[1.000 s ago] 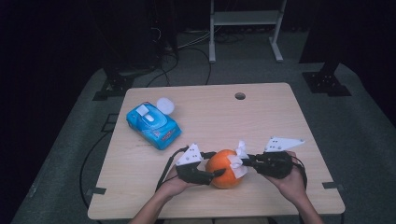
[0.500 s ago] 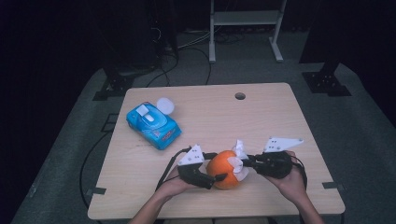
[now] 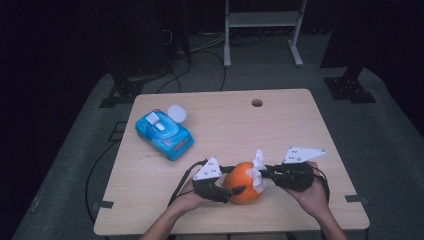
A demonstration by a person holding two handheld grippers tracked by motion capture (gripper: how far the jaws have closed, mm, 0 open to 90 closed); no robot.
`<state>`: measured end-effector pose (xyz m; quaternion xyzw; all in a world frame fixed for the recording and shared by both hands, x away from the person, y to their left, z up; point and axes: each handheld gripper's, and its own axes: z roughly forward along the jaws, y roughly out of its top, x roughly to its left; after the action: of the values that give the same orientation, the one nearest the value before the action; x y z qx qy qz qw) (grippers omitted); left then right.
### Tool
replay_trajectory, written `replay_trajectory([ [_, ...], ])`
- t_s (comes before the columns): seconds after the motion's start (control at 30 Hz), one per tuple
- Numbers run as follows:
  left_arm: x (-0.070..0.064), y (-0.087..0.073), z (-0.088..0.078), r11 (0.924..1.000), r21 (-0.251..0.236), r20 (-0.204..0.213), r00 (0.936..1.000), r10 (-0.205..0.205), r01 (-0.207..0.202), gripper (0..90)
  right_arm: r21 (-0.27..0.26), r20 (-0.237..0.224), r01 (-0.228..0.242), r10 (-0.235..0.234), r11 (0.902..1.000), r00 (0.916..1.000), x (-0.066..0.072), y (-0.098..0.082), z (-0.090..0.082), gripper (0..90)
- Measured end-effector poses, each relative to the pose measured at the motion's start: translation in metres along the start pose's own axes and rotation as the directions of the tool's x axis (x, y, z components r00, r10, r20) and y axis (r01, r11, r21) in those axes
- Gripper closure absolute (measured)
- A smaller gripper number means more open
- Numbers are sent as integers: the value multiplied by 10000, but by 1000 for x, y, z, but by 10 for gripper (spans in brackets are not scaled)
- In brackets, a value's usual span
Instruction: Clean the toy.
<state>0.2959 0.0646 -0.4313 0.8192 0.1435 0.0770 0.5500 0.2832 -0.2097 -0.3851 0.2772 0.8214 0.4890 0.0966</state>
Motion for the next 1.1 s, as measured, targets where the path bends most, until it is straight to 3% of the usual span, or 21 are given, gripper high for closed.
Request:
replay_trajectory([
  [0.13,-8,2,7,10000,-26,39,10000,16,-16,317,-141,-358,701,-706,9974,9969,22,11,5,799],
  [0.17,-13,3,10,9996,58,40,9996,288,-288,321,-13,-224,1211,-1211,9926,9924,33,15,12,799],
  [0.2,-13,3,10,9996,58,40,9996,288,-288,324,-13,-224,1211,-1211,9926,9924,33,15,12,799],
  [0.27,-16,3,11,9992,31,32,9992,399,-399,327,44,199,1383,-1384,9904,9902,33,16,14,800],
  [0.3,-15,2,10,9992,7,42,9992,387,-387,328,-16,330,1057,-1056,9944,9939,26,15,11,800],
  [0.53,-12,2,11,9995,-88,112,9995,304,-303,323,64,835,545,-548,9985,9950,8,7,-2,801],
  [0.63,-14,3,12,9993,-3,110,9992,387,-387,321,129,696,815,-822,9966,9942,17,9,1,802],
  [0.7,-16,3,13,9990,23,184,9989,438,-438,316,198,165,1172,-1175,9929,9929,31,13,10,802],
  [0.8,-21,3,17,9969,146,444,9961,762,-769,304,365,5,1450,-1451,9888,9894,38,15,19,801],
  [0.87,-22,3,17,9966,145,388,9960,809,-815,305,450,225,1566,-1578,9866,9872,40,15,25,801],
  [1.1,-16,2,13,9979,-5,369,9973,640,-641,322,78,807,778,-781,9969,9937,15,11,9,801],
])
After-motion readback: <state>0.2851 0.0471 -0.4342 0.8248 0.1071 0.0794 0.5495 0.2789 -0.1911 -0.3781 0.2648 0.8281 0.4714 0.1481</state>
